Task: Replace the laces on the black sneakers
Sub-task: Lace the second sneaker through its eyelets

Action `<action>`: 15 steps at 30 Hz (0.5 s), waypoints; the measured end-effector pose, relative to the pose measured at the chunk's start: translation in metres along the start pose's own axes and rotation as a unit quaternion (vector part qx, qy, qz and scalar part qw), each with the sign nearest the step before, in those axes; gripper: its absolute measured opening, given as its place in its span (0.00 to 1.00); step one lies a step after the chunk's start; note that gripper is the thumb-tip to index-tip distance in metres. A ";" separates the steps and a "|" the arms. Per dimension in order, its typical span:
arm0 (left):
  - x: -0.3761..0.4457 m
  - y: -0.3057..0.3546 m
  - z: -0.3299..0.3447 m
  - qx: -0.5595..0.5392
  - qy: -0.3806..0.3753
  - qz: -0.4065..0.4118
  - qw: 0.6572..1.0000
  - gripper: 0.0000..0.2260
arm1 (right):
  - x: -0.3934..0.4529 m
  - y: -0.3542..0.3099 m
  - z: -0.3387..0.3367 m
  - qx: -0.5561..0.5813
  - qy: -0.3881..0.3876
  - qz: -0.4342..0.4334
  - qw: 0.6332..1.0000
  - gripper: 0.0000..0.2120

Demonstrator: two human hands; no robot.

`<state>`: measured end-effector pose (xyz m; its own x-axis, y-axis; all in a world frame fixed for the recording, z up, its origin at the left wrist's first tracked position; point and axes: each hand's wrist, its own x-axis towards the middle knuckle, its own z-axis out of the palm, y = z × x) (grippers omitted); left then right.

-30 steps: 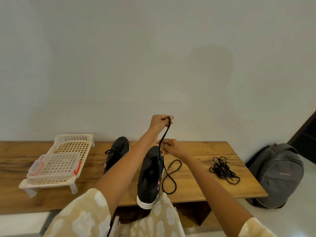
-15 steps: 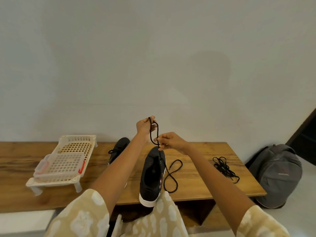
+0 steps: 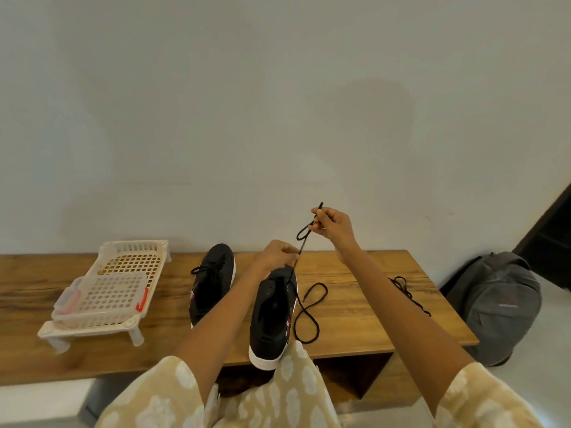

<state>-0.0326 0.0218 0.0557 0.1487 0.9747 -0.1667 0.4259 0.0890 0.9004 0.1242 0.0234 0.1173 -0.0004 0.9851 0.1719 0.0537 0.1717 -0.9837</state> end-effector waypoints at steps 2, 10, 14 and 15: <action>0.004 -0.008 -0.001 0.030 0.040 -0.036 0.998 0.11 | 0.000 0.017 -0.006 -0.082 0.046 0.033 0.995 0.10; -0.008 -0.062 0.011 0.227 -0.048 -0.109 0.966 0.27 | -0.019 0.111 0.015 -0.326 -0.088 0.192 0.921 0.10; -0.004 -0.066 0.011 0.241 -0.010 -0.100 0.965 0.05 | -0.027 0.133 0.029 -0.390 -0.110 0.171 0.898 0.12; -0.002 -0.069 0.008 0.219 -0.001 -0.109 0.970 0.07 | -0.029 0.134 0.033 -0.375 -0.106 0.168 0.905 0.10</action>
<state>-0.0551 0.0118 -0.0091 0.0143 0.9421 -0.3349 0.7861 0.1964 0.5860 0.0985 0.0182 -0.0216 -0.0445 0.9738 -0.2230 0.7495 -0.1150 -0.6519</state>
